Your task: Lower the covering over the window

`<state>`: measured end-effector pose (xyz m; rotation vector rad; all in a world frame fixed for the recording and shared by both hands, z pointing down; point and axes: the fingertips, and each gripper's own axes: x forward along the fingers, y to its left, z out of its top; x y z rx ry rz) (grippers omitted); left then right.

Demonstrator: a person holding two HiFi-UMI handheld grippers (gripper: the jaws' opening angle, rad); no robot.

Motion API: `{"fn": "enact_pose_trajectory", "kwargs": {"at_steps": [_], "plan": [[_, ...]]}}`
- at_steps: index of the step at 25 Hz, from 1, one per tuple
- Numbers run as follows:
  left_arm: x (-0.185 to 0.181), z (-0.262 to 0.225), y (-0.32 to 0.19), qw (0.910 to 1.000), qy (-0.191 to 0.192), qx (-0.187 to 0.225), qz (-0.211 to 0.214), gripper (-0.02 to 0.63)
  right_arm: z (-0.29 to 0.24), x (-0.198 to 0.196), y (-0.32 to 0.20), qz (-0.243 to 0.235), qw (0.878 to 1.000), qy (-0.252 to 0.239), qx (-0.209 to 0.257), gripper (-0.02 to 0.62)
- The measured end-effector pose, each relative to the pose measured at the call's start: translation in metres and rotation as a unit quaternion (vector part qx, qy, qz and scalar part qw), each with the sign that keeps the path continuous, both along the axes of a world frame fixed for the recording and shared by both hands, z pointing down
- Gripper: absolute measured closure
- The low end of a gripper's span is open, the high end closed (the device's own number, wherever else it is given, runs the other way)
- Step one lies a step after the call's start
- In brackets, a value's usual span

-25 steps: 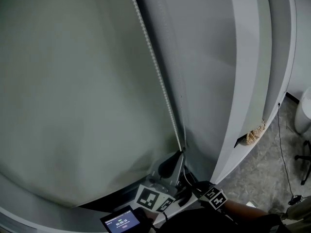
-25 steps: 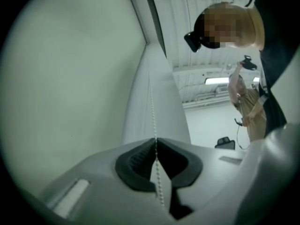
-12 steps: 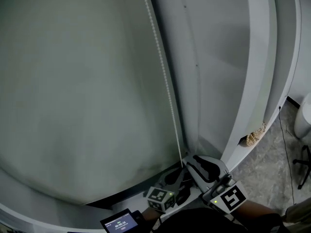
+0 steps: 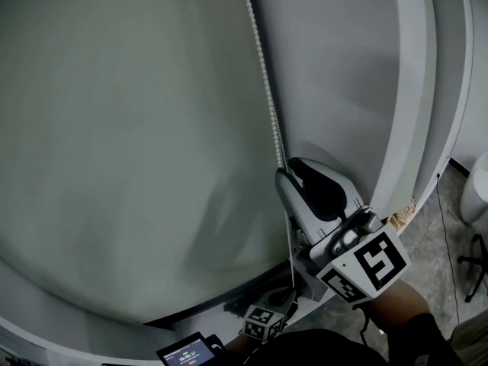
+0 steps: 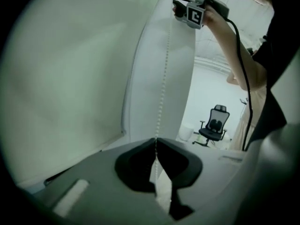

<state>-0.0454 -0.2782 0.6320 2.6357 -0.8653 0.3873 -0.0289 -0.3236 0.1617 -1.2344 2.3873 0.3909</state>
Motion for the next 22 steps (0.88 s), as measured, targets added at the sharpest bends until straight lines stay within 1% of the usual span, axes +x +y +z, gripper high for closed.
{"fn": "enact_pose_trajectory", "kwargs": {"at_steps": [2,4,6,7,9,11,12,15,17,19,20,22], "plan": [[-0.002,-0.002,0.003,1.0,0.005,-0.004,0.001,0.591,-0.015,-0.002,-0.001,0.001,1.0,0.006,0.01,0.526],[-0.003,0.0,0.003,1.0,0.0,0.001,0.002,0.592,-0.023,-0.003,-0.01,-0.004,1.0,0.007,0.004,0.515],[-0.006,-0.01,0.007,1.0,-0.003,0.002,0.008,0.591,-0.036,-0.009,-0.015,-0.019,1.0,-0.003,-0.005,0.518],[-0.009,-0.018,0.01,0.9999,-0.004,0.003,0.011,0.591,-0.044,-0.012,-0.012,-0.024,1.0,-0.006,-0.003,0.573],[-0.014,-0.02,0.013,0.9999,-0.003,0.008,0.008,0.591,-0.049,-0.013,0.0,-0.022,1.0,-0.007,0.018,0.578],[-0.012,-0.003,0.009,0.9999,-0.005,0.008,-0.005,0.589,-0.035,-0.004,0.011,-0.013,0.999,-0.005,0.042,0.58],[-0.012,0.006,0.008,0.9999,-0.01,0.001,-0.009,0.588,-0.026,-0.001,0.014,-0.012,0.999,-0.001,0.045,0.58],[-0.016,0.031,0.013,0.9983,-0.04,-0.042,-0.005,0.588,0.009,-0.003,0.012,-0.018,0.999,0.011,0.029,0.583],[-0.023,0.045,0.016,0.9966,-0.057,-0.059,-0.011,0.588,0.03,-0.003,0.014,-0.019,1.0,0.004,0.023,0.583],[-0.03,0.042,0.014,0.9971,-0.052,-0.048,-0.026,0.586,0.051,-0.001,0.017,-0.019,1.0,0.001,0.007,0.583],[-0.033,0.034,0.011,0.998,-0.043,-0.031,-0.034,0.586,0.067,-0.002,0.017,-0.02,1.0,0.008,-0.012,0.583],[-0.037,0.006,0.005,0.9985,-0.015,0.023,-0.047,0.584,0.11,-0.005,0.015,-0.024,0.997,0.031,-0.063,0.583]]}}
